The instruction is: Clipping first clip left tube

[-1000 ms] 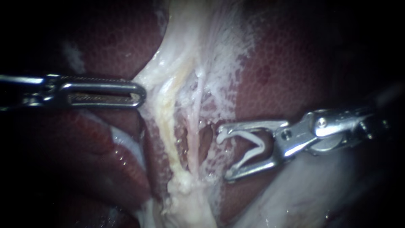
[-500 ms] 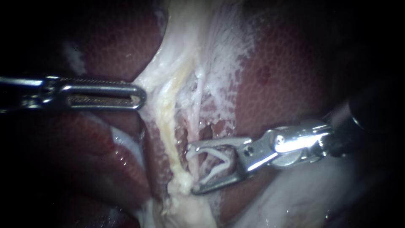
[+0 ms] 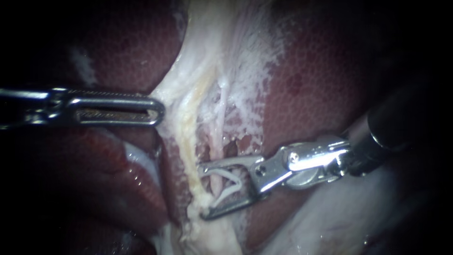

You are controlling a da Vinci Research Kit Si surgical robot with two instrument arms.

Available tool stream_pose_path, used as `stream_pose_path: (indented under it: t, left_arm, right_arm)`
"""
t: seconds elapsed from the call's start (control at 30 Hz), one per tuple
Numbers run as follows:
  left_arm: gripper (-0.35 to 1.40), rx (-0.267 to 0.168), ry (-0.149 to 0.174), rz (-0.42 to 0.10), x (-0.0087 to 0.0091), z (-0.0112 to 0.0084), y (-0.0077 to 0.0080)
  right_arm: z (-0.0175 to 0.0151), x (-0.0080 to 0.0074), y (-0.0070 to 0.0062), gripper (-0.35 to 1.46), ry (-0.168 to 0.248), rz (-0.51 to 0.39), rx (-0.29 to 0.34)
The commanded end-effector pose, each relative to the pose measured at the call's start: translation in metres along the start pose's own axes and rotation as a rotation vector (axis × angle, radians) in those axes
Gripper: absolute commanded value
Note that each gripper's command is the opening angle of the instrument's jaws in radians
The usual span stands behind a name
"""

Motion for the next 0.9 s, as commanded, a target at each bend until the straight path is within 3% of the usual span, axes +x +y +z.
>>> stream_pose_path:
  t: [0.03,0.23,0.5,0.9]
  left_arm:
    - [-0.35,-0.001,0.000,0.000,0.0001,0.0001,0.0000]
    - [-0.35,-0.001,0.000,0.000,0.0001,0.0002,0.0000]
    - [-0.35,-0.002,0.000,0.000,0.0002,0.0002,0.0000]
    - [-0.35,0.000,0.000,0.001,0.0003,0.0004,-0.0001]
  right_arm:
    - [0.0002,0.0000,-0.0001,0.60,0.000,0.006,0.000]
    - [0.0009,0.0005,-0.0006,0.58,0.000,0.033,0.000]
    - [0.0016,0.0012,-0.0011,0.56,-0.003,0.050,0.046]
    - [0.0038,0.0017,-0.0003,0.54,-0.011,0.048,0.107]
